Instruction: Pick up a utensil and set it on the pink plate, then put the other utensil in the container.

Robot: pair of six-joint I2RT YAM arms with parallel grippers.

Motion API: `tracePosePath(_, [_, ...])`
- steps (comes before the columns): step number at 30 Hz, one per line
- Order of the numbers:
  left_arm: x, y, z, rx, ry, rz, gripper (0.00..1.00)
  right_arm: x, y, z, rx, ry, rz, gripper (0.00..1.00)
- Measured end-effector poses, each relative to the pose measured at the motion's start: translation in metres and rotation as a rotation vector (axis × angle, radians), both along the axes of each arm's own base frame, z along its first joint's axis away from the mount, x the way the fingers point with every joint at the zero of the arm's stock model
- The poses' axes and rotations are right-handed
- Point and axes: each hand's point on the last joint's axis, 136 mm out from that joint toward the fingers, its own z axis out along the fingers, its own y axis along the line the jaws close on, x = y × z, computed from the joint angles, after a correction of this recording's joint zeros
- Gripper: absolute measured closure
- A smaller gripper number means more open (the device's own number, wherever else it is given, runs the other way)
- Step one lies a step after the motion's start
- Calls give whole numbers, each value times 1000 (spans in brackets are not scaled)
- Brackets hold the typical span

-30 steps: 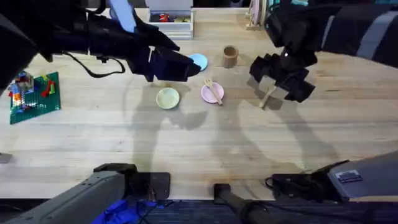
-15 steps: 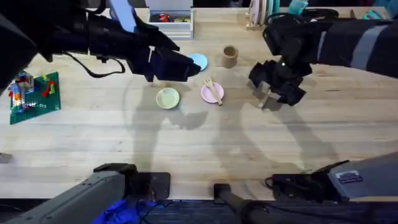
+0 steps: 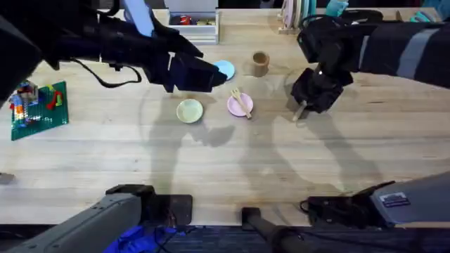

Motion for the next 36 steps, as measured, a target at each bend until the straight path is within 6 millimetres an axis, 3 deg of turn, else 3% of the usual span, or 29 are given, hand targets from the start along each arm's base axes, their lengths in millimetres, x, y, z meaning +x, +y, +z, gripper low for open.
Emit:
tracePosePath(5, [0, 0, 0, 0, 0, 0, 9, -1, -1, 0, -4, 3, 4, 925])
tracePosePath(18, [0, 0, 0, 0, 0, 0, 9, -1, -1, 0, -8, 6, 20, 936])
tracePosePath(26, [0, 0, 0, 0, 0, 0, 9, 2, -1, 3, -20, 15, 127, 953])
tracePosePath(36, [0, 0, 0, 0, 0, 0, 9, 54, -5, 51, -124, -121, 371, 969])
